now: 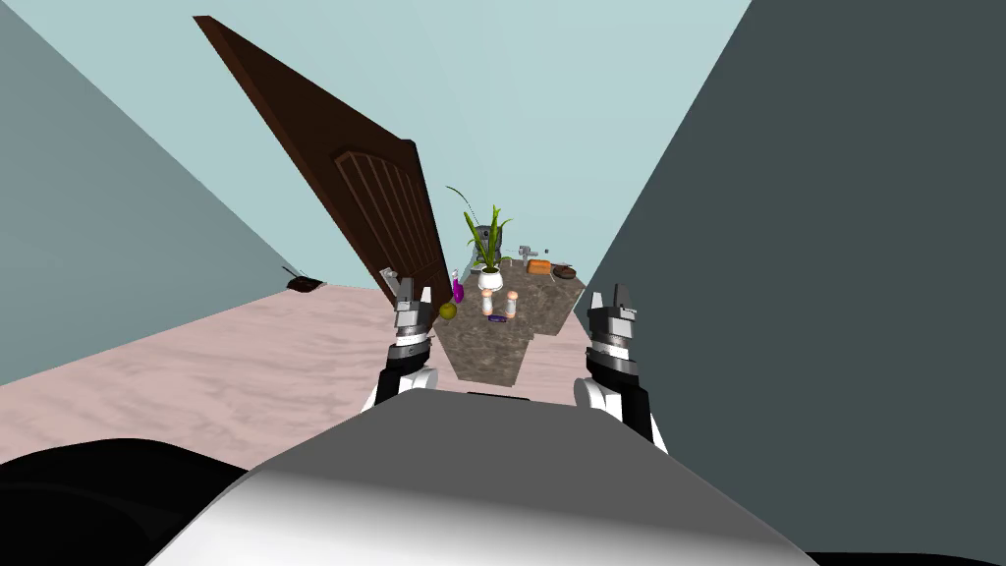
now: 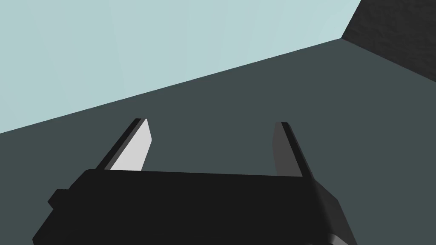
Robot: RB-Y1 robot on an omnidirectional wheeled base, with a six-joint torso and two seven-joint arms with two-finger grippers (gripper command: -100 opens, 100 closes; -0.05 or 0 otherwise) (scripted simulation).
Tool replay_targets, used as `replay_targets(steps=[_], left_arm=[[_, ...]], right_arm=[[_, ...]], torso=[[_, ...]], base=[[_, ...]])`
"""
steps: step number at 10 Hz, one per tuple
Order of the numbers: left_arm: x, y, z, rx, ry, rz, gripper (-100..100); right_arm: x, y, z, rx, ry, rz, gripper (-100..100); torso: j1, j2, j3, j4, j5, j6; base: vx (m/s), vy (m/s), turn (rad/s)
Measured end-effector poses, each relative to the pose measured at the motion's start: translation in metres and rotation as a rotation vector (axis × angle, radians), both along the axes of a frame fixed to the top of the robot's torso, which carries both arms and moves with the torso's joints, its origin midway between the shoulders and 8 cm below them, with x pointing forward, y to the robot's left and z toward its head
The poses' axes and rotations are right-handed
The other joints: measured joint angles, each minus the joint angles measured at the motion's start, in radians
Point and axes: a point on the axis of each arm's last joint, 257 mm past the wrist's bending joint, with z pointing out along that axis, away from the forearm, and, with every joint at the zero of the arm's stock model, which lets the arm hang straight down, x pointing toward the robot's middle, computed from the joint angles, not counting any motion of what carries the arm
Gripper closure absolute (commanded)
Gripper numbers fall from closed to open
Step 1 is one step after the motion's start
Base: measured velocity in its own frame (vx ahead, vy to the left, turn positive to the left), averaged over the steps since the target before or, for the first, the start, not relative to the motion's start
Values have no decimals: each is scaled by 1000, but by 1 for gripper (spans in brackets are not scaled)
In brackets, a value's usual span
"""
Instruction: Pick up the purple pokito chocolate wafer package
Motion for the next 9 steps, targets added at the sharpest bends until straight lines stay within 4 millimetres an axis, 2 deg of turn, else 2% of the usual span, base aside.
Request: replay_targets(steps=[9], left_arm=[[22, -12, 6, 79, 100, -155, -100]], right_arm=[[0, 0, 0, 0, 0, 0, 0]], torso=[[-1, 3, 1, 1, 0, 0]], base=[[-32, -15, -62]])
